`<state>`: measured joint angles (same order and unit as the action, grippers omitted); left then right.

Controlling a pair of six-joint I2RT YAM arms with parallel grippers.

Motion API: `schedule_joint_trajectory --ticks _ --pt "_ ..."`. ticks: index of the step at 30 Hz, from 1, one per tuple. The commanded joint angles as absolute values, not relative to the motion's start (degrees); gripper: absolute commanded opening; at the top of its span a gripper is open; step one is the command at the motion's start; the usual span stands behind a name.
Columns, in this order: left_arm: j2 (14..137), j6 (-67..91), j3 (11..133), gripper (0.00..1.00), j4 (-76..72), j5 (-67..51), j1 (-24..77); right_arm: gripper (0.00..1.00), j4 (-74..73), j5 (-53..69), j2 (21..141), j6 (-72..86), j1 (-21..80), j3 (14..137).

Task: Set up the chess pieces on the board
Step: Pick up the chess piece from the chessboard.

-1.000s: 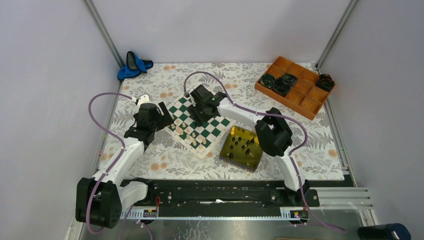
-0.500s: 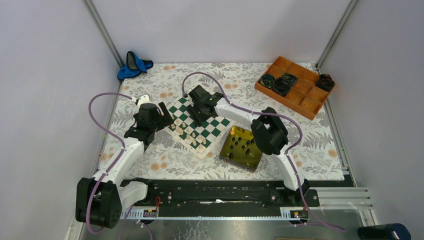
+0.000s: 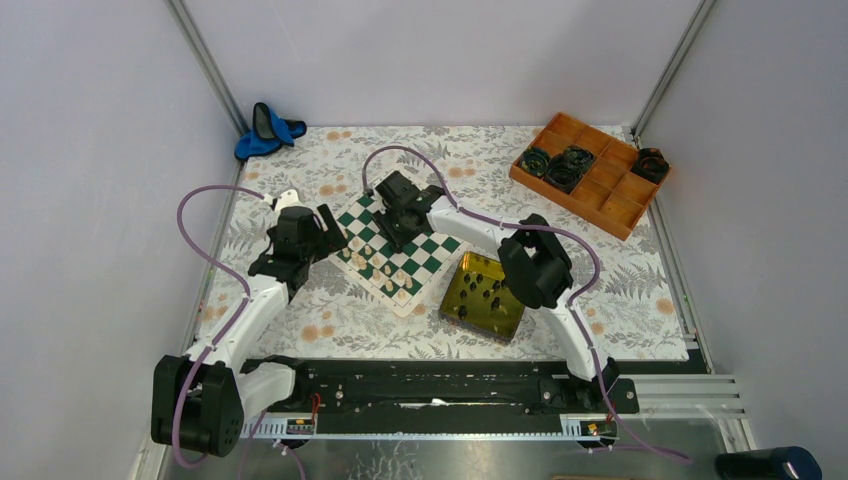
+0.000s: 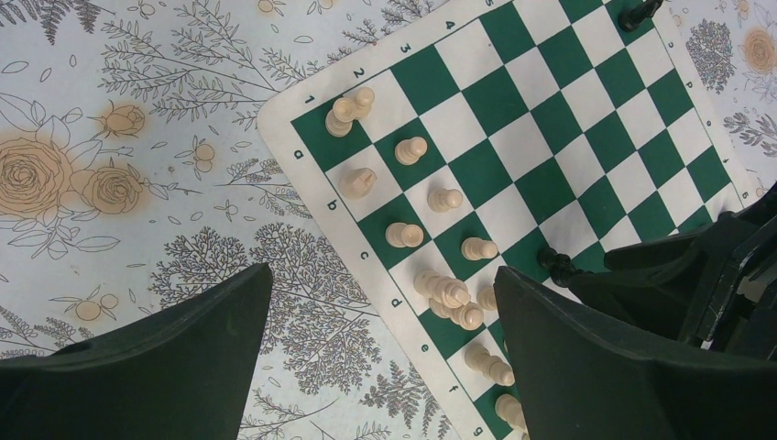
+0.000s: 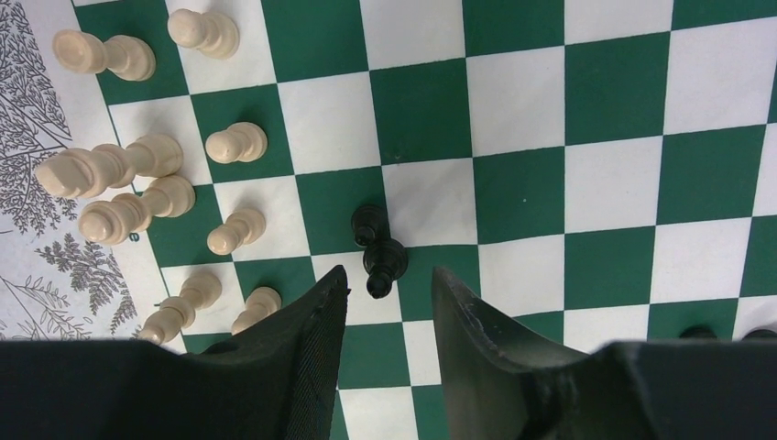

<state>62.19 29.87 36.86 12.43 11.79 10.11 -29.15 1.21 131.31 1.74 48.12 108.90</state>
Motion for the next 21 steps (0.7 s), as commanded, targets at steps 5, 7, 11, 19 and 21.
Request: schedule_joint_trajectory --ticks 5,7,11,19,21 --pt "62.57 29.60 36.66 0.99 9.59 11.87 10.46 0.41 -28.45 2.85 132.36 1.12 48.25 112.61" --pt "62.66 29.62 36.65 0.99 9.58 11.82 10.46 0.38 -28.51 2.90 132.29 1.22 48.29 112.38" --pt "62.83 29.61 36.65 0.99 9.43 11.70 10.46 0.33 -28.48 3.03 132.28 1.23 48.26 112.11" --pt "62.91 29.55 36.70 0.99 9.45 11.61 10.46 0.28 -28.43 3.08 132.14 1.14 48.23 111.64" --pt "63.01 29.52 36.75 0.99 9.41 11.60 10.40 0.27 -28.49 3.14 132.02 1.10 48.21 111.34"
